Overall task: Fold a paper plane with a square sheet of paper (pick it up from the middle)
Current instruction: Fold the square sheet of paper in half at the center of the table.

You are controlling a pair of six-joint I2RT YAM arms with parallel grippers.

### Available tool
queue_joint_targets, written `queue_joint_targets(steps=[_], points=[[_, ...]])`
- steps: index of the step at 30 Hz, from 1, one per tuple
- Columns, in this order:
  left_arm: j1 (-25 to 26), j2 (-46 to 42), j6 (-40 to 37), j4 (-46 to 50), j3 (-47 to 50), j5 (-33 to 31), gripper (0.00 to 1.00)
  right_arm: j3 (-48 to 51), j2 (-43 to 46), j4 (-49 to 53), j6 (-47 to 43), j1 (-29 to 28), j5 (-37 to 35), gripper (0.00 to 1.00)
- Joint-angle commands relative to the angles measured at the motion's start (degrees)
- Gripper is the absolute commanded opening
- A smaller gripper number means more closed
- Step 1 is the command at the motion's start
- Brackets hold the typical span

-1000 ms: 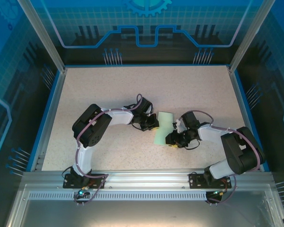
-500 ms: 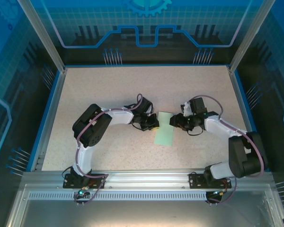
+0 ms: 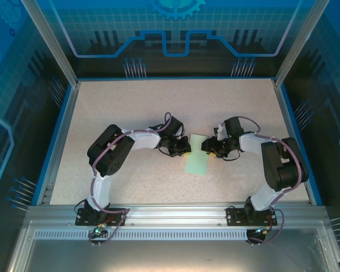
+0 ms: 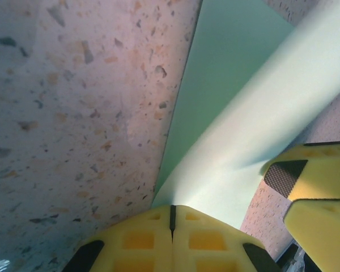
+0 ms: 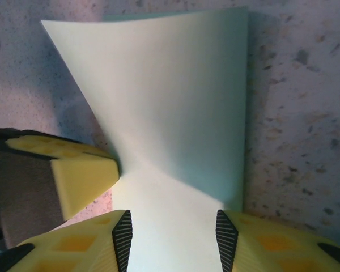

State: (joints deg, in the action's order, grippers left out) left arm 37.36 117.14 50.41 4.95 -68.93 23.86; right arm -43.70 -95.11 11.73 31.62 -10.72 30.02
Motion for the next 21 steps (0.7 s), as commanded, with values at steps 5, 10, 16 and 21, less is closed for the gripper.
queue_joint_targets(steps=[5,10,16,21], points=[[1.0,2.6,-1.9,6.2,-0.2,-1.5,0.01,0.9,-2.3,0.4,-2.4,1.5,1.7,0.47],[1.0,2.6,-2.1,6.5,0.0,-1.6,0.01,-1.1,1.7,0.7,-1.8,1.8,4.0,0.45],[1.0,2.6,-2.2,6.6,0.0,-1.8,0.0,-3.3,-1.0,0.0,-2.2,2.9,5.5,0.45],[1.0,2.7,-2.4,6.7,0.0,-1.8,0.01,-2.8,-5.5,-1.9,-2.3,3.4,5.2,0.45]])
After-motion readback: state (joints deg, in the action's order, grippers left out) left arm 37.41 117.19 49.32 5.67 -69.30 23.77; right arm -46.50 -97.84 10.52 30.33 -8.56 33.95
